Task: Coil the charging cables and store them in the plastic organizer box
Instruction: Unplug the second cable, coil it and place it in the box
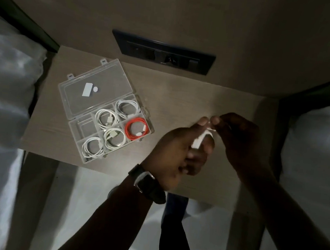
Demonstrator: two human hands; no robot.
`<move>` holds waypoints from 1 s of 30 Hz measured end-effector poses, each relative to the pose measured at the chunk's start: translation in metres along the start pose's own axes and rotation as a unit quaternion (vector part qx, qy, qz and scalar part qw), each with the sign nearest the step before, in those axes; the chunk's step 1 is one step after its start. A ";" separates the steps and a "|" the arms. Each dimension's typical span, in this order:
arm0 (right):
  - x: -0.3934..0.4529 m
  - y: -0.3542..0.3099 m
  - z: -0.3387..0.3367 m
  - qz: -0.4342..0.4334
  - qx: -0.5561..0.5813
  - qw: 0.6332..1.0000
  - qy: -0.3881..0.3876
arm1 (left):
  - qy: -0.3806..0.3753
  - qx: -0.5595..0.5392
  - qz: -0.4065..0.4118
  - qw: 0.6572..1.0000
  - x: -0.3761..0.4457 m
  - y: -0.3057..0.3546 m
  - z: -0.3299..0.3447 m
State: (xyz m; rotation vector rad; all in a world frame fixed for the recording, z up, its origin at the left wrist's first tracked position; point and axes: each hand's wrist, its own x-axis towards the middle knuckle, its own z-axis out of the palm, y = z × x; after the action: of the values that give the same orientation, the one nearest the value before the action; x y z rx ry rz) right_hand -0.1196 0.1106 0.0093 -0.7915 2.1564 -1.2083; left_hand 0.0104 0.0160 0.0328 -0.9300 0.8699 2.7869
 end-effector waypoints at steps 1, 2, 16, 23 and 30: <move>-0.004 0.005 0.004 0.000 -0.015 1.000 -0.012 | -0.005 -0.085 0.015 0.996 0.000 0.005 0.000; -0.009 0.010 0.008 -0.001 -0.040 0.998 -0.042 | 0.003 -0.150 0.041 0.988 0.000 0.010 -0.003; -0.045 -0.019 -0.047 -0.118 -0.103 0.976 -0.152 | 0.149 0.299 0.135 0.933 -0.007 0.005 -0.042; 0.000 -0.020 -0.032 -0.082 0.061 0.994 -0.033 | -0.027 0.136 0.026 0.990 -0.006 -0.009 -0.006; -0.027 -0.008 0.036 0.097 0.227 0.964 -0.100 | -0.156 -0.194 0.050 0.967 -0.005 0.000 -0.007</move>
State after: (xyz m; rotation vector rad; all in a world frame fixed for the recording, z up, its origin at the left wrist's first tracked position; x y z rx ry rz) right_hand -0.0742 0.1062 0.0042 -0.4686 1.6579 -1.3802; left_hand 0.0182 0.0124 0.0306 -0.4613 0.3403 3.1339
